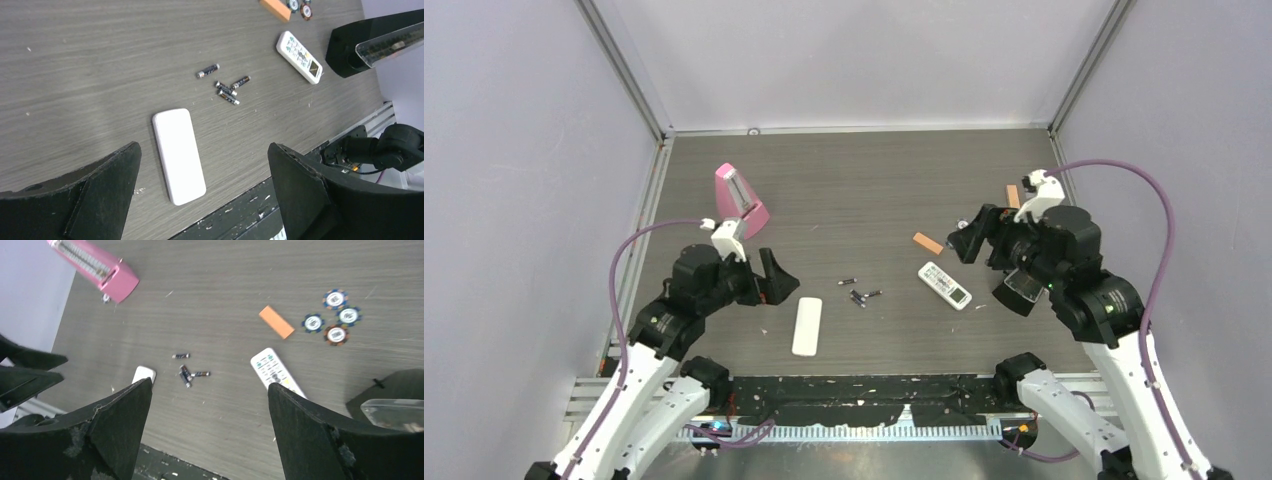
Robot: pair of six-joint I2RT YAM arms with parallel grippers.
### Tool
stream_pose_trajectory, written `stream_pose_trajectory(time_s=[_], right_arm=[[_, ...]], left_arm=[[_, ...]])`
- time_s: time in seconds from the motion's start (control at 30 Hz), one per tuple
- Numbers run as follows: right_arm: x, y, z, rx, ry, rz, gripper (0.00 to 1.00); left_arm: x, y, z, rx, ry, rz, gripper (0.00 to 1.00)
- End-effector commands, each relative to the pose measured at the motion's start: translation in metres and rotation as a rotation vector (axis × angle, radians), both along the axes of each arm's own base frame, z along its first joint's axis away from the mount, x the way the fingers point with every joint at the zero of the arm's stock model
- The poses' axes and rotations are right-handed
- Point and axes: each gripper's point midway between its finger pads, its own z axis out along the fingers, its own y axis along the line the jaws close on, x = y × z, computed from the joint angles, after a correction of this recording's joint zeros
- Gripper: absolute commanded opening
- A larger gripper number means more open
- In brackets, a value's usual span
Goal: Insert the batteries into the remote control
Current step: Pick up the remote control from the center of the board.
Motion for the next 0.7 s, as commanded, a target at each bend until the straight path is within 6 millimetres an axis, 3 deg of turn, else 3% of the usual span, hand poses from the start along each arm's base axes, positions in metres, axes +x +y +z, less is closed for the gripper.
stream_pose_trajectory(time_s=[0.0,0.3,0.5,0.67], right_arm=[[0.013,0.031,-0.010,0.001,0.029,0.021,0.91],[0.015,0.067,-0.059,-0.060,0.135,0.061,0.91],[0.014,0.076,-0.075,-0.084,0.162,0.098,0.91],[0.013,0.074,-0.081,-0.097,0.172,0.099,0.91]], left_arm=[[0.023,-0.006,-0.008,-0.008,-0.010,0.104,1.00],[0.012,-0.028,-0.100,0.229,0.147,0.083,0.98],[0.001,-0.042,-0.129,0.361,0.153,0.050,0.99],[-0.007,-0.057,-0.137,0.439,0.151,0.000,1.00]])
